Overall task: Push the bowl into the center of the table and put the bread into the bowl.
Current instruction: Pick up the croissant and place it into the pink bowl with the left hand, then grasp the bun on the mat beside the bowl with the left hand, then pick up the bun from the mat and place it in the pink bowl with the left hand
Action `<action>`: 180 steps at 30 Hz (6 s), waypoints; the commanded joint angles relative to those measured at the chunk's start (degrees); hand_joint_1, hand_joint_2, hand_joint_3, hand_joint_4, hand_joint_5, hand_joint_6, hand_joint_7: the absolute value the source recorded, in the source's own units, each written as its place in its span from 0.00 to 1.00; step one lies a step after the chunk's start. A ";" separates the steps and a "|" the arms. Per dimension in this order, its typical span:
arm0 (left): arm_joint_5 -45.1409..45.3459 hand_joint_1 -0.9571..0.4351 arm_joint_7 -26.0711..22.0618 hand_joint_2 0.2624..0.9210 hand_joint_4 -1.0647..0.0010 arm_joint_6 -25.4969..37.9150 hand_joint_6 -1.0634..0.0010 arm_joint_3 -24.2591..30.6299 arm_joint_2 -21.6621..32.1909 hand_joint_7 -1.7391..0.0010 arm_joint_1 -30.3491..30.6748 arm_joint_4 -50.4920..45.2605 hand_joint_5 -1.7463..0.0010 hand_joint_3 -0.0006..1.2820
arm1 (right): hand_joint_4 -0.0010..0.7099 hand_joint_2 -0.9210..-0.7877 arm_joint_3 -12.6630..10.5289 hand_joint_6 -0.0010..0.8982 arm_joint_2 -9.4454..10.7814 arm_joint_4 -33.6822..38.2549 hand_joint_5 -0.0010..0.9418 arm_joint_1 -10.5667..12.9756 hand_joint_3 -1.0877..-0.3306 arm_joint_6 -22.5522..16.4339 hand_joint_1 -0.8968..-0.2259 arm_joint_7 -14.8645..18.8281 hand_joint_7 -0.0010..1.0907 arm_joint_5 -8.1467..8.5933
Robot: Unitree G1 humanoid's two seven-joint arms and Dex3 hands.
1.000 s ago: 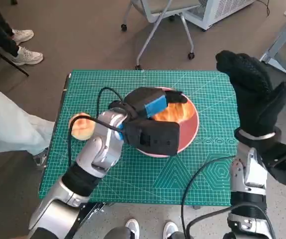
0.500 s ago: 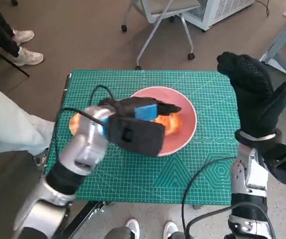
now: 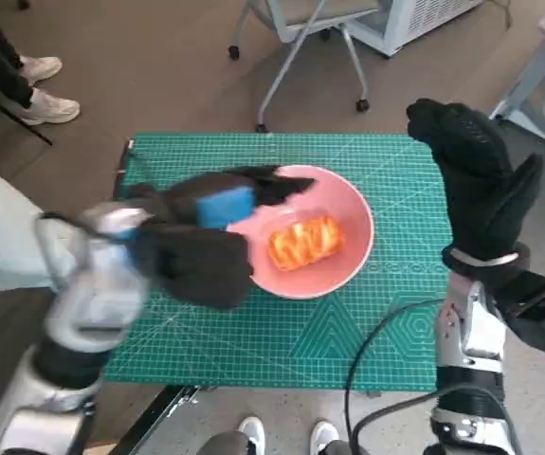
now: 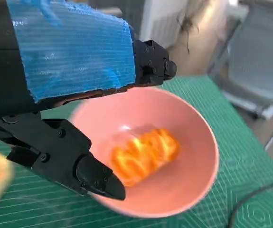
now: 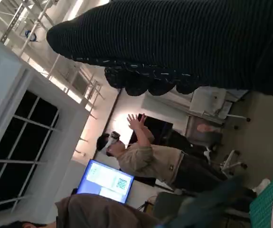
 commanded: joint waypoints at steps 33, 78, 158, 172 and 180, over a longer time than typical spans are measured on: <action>-1.04 0.80 1.69 0.68 1.00 -1.07 0.92 4.48 15.86 1.00 9.02 4.14 1.00 0.01 | 0.31 0.00 0.78 0.18 0.56 4.49 0.00 -2.01 0.60 -0.24 0.41 3.62 0.37 0.88; 16.20 0.70 14.19 0.77 0.81 -9.51 0.79 -17.09 0.36 0.99 -11.00 56.37 0.98 0.03 | 0.33 0.00 -0.23 0.19 -0.62 2.93 0.00 -0.25 0.55 -0.66 0.39 1.90 0.41 -0.27; 11.00 0.69 24.24 1.00 0.30 -14.42 0.38 -11.34 -11.75 0.32 -11.89 18.45 0.40 0.02 | 0.30 0.00 0.83 0.16 -0.68 2.95 0.00 -0.21 0.51 0.08 0.39 4.54 0.39 1.47; 11.53 0.69 22.61 1.00 0.40 -14.80 0.47 -14.32 -15.11 0.31 -12.48 26.77 0.28 0.09 | 0.30 0.00 -0.03 0.16 -1.35 1.23 0.00 0.68 0.52 1.22 0.39 4.00 0.40 1.54; 13.85 0.69 15.79 0.88 0.64 -7.09 0.60 -15.82 -15.10 0.94 -12.77 24.29 0.90 0.03 | 0.30 0.00 -0.34 0.18 -1.09 0.57 0.00 1.06 0.52 1.64 0.39 3.52 0.40 1.57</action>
